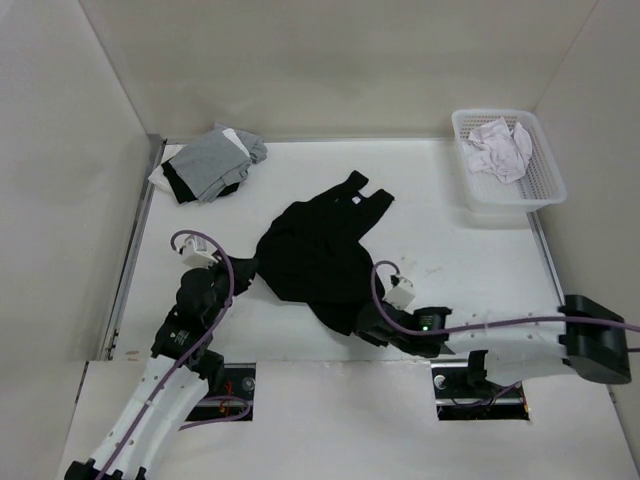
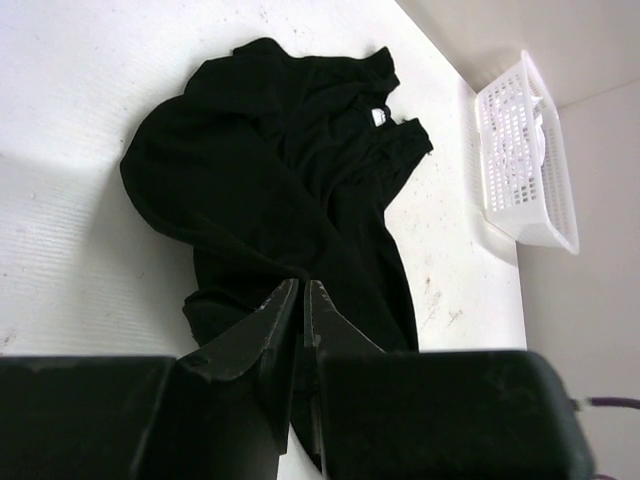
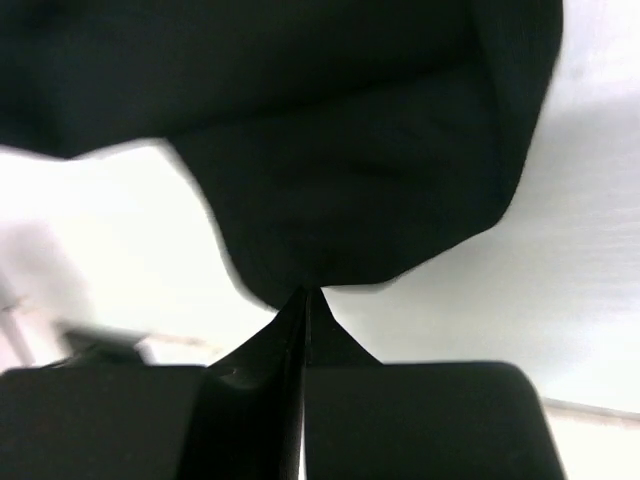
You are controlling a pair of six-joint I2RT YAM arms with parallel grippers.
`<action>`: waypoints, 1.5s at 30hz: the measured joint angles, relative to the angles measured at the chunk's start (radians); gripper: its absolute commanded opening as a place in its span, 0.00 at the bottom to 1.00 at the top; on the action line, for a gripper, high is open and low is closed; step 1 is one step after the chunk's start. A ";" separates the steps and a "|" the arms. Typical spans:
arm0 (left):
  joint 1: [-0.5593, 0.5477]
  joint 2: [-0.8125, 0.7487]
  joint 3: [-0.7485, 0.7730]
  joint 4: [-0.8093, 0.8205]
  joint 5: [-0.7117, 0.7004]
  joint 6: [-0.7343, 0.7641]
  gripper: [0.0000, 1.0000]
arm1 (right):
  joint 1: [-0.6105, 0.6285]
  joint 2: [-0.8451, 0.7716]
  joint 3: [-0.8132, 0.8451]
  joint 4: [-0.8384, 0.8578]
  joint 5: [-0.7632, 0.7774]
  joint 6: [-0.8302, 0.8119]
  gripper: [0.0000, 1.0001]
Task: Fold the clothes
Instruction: Flatten the tank top out
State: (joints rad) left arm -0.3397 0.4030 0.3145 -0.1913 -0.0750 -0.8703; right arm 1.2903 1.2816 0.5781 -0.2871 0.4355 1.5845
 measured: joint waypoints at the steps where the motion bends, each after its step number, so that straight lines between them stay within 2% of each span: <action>1: 0.004 -0.001 0.004 -0.004 0.000 0.000 0.05 | 0.000 -0.056 0.002 -0.023 0.019 -0.023 0.00; 5: 0.018 -0.009 0.076 -0.043 0.000 0.000 0.04 | 0.001 -0.332 0.072 -0.185 0.132 -0.139 0.00; 9: 0.020 -0.021 0.235 -0.068 -0.006 0.000 0.03 | 0.025 -0.543 0.282 -0.343 0.268 -0.297 0.00; 12: 0.022 -0.020 0.392 -0.067 -0.027 0.001 0.03 | 0.051 -0.615 0.480 -0.417 0.376 -0.460 0.00; 15: 0.031 -0.003 0.570 -0.058 -0.063 0.009 0.03 | 0.071 -0.623 0.703 -0.423 0.466 -0.657 0.00; 19: 0.049 0.035 0.779 -0.004 -0.119 0.029 0.03 | 0.080 -0.571 0.954 -0.311 0.521 -0.943 0.00; 24: 0.100 0.130 0.932 0.118 -0.170 0.055 0.03 | 0.076 -0.448 1.143 -0.147 0.506 -1.214 0.00; 26: 0.109 0.201 0.949 0.163 -0.176 0.059 0.03 | -0.001 -0.393 1.160 -0.101 0.464 -1.278 0.00; 29: 0.129 0.381 0.957 0.208 -0.167 0.060 0.03 | -0.212 -0.309 1.141 -0.078 0.338 -1.298 0.00; 33: 0.188 0.692 0.963 0.216 -0.105 0.050 0.03 | -0.575 -0.164 1.092 -0.065 0.055 -1.228 0.00; 36: 0.224 0.938 1.010 0.185 -0.045 0.031 0.03 | -0.768 0.006 1.115 -0.036 -0.137 -1.163 0.00; 40: 0.252 1.174 1.162 0.117 0.039 0.005 0.03 | -0.883 0.257 1.263 -0.057 -0.301 -1.104 0.00; 45: 0.286 1.236 1.365 0.094 0.119 -0.028 0.03 | -0.932 0.416 1.529 -0.128 -0.410 -1.062 0.00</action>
State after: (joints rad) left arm -0.0540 1.6390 1.6798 -0.0971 0.0437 -0.8986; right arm 0.3580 1.6974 2.1075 -0.4149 0.0257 0.5220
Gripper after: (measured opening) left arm 0.036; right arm 0.003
